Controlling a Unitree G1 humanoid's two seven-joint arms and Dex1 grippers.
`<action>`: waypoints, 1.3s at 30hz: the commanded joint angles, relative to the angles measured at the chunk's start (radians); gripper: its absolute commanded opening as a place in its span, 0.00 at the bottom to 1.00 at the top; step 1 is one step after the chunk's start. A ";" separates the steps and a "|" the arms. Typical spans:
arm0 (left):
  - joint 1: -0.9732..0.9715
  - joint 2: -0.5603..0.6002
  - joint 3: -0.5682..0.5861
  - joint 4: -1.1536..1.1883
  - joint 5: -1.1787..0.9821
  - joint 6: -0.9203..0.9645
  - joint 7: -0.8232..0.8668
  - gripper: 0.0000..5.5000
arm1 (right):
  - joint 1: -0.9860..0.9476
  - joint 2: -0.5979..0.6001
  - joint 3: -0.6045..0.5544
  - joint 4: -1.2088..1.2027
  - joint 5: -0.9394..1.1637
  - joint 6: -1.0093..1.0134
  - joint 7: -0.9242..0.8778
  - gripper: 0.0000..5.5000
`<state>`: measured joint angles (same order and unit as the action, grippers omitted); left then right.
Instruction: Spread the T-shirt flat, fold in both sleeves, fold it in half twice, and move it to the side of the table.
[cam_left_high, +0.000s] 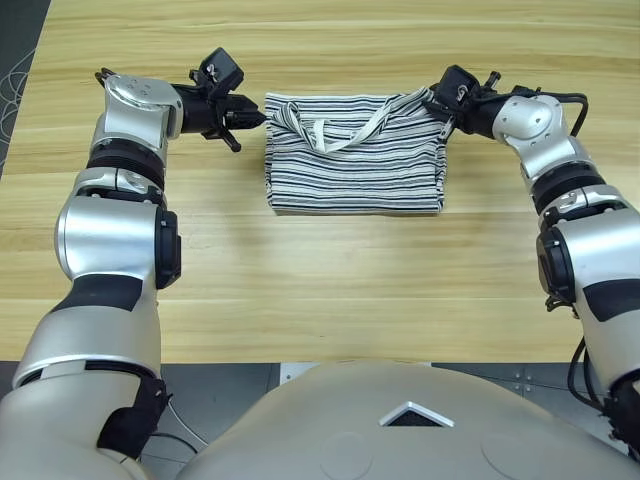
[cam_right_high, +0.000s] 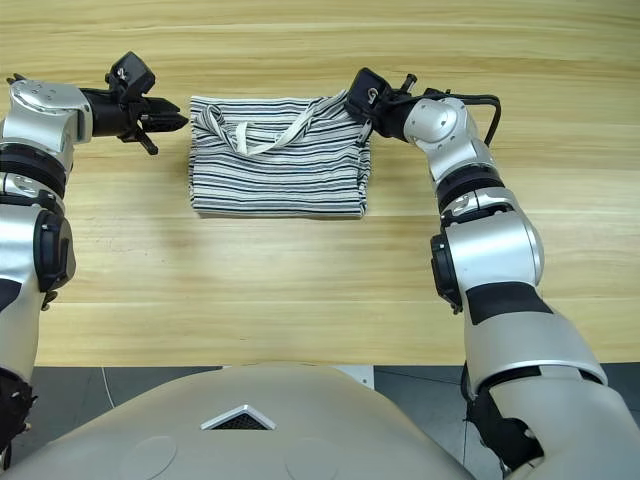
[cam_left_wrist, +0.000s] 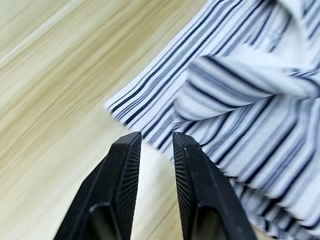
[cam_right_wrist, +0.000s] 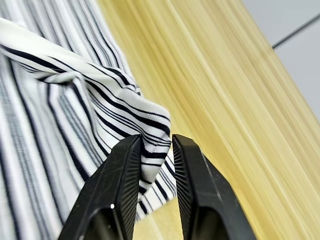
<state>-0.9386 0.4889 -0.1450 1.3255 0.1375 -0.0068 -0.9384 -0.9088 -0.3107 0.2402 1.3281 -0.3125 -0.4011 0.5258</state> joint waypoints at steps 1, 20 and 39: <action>-0.020 -0.013 0.034 0.017 0.004 0.062 0.097 0.21 | -0.033 0.021 0.002 0.022 -0.033 0.091 -0.101 0.20; 0.199 -0.067 -0.056 -0.694 -0.050 -0.081 -0.201 0.21 | -0.037 -0.054 -0.073 -0.073 0.017 -0.278 -0.132 0.20; 0.124 -0.269 -0.226 -0.301 0.085 -0.185 -0.071 0.22 | -0.057 0.041 0.029 -0.093 -0.029 -0.279 0.004 0.06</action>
<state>-0.7958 0.2182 -0.3545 0.9829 0.1943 -0.1787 -1.0272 -0.9333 -0.2780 0.2523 1.2297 -0.3211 -0.6950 0.5205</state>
